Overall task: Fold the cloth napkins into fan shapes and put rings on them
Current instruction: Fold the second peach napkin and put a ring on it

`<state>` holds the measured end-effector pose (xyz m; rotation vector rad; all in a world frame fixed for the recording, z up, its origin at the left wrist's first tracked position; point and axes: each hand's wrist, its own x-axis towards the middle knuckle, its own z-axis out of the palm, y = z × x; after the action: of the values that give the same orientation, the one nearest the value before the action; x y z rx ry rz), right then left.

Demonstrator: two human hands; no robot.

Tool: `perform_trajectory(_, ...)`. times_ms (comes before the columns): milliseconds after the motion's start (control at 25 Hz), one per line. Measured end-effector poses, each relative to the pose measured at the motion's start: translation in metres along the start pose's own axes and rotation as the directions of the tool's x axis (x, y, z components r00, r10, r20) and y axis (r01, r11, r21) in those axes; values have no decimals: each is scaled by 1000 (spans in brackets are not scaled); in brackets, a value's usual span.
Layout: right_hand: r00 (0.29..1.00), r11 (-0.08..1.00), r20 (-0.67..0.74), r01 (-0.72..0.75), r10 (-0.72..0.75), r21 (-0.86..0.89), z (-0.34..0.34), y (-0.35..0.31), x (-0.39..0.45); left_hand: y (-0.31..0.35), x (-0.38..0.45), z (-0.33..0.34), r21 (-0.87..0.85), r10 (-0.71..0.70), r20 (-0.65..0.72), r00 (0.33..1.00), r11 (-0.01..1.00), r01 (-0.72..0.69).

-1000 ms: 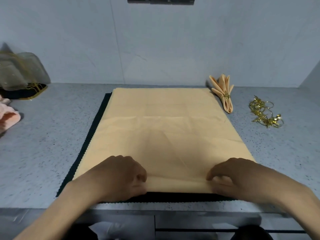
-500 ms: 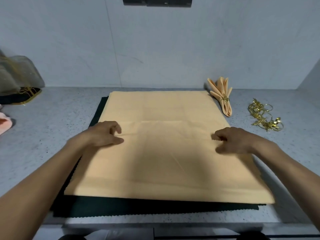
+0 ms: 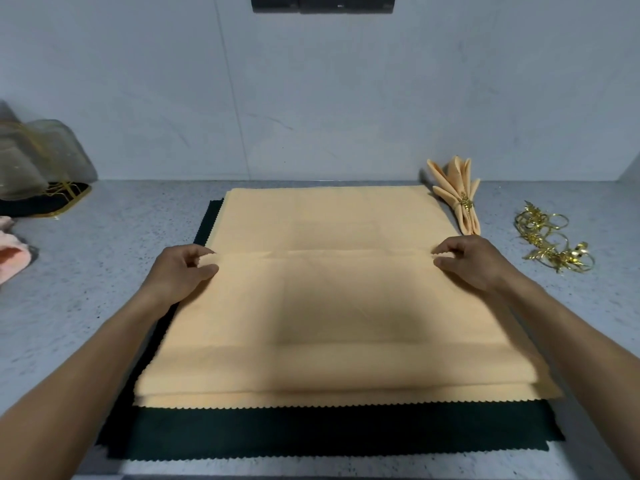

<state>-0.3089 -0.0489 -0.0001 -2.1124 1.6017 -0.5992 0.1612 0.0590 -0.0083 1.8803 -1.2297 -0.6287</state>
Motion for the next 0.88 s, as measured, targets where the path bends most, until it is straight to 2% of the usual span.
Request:
perform_trajectory(320,995,998,-93,-45,42,-31,9,7,7,-5,10,16,108,-38,-218,975,992,63)
perform_trajectory(560,979,994,-180,-106,100,-24,16,9,11,4,7,22,215,9,-262,965,975,50)
perform_trajectory(880,977,991,-189,-114,97,-76,18,5,13,5,5,22,249,35,-257,966,968,32)
